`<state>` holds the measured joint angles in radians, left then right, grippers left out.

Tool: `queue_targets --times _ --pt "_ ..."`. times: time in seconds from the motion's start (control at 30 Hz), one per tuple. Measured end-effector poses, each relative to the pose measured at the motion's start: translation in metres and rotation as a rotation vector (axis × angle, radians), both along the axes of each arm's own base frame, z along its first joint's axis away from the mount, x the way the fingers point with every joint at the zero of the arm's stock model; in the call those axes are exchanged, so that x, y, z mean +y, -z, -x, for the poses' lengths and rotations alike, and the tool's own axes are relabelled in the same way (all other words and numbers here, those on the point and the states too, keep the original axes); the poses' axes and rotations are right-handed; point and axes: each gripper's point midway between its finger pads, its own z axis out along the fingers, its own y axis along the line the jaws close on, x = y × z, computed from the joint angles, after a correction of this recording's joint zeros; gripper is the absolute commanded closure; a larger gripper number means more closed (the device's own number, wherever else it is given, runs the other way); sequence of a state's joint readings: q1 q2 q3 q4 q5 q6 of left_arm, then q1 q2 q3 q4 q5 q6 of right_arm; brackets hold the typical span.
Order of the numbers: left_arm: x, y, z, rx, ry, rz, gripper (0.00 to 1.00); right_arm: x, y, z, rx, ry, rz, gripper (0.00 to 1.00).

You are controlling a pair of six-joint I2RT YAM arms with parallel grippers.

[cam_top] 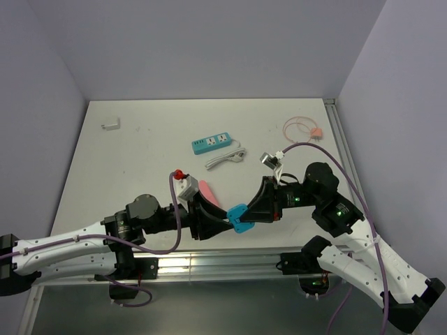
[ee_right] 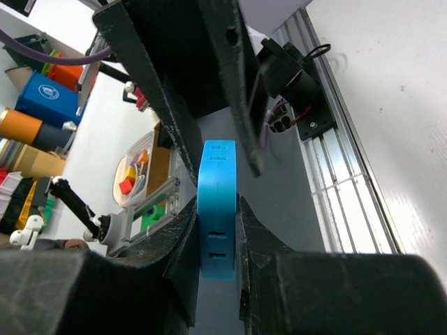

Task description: Insert the plug

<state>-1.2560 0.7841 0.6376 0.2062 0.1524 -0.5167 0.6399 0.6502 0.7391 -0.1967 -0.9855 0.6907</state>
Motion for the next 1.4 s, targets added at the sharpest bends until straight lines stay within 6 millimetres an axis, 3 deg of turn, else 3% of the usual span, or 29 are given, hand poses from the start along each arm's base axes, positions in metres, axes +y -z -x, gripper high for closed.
queue_targets --times 0.17,0.3,0.6,0.73,1.17,1.27,1.3,1.37,1.4 --pt "0.000 0.002 0.007 -0.002 0.054 0.019 0.85 0.000 0.000 0.000 0.000 -0.008 0.000 1.00" --pt "0.004 0.003 0.009 0.004 0.078 0.030 1.00 0.000 -0.001 0.003 -0.003 -0.023 -0.005 1.00" --pt "0.006 0.003 0.006 0.000 0.093 0.041 0.94 0.002 -0.001 0.001 -0.003 -0.025 -0.006 1.00" --pt "0.007 0.004 0.006 0.002 0.092 0.036 0.99 0.002 0.001 -0.002 -0.001 -0.011 0.007 1.00" --pt "0.012 0.010 0.002 0.026 0.064 0.027 0.99 0.004 0.008 -0.009 0.000 0.025 0.055 1.00" --pt "0.012 0.011 0.000 0.031 0.051 0.023 0.72 0.004 0.009 -0.010 -0.002 0.030 0.061 1.00" --pt "0.013 0.013 0.000 0.036 0.052 0.016 0.54 0.004 0.010 -0.011 -0.003 0.033 0.063 1.00" --pt "0.016 0.012 0.002 0.037 0.053 0.016 0.40 0.004 0.011 -0.014 -0.003 0.047 0.069 1.00" --pt "0.018 0.010 0.003 0.034 0.055 0.019 0.27 0.003 0.012 -0.014 -0.003 0.048 0.071 1.00"
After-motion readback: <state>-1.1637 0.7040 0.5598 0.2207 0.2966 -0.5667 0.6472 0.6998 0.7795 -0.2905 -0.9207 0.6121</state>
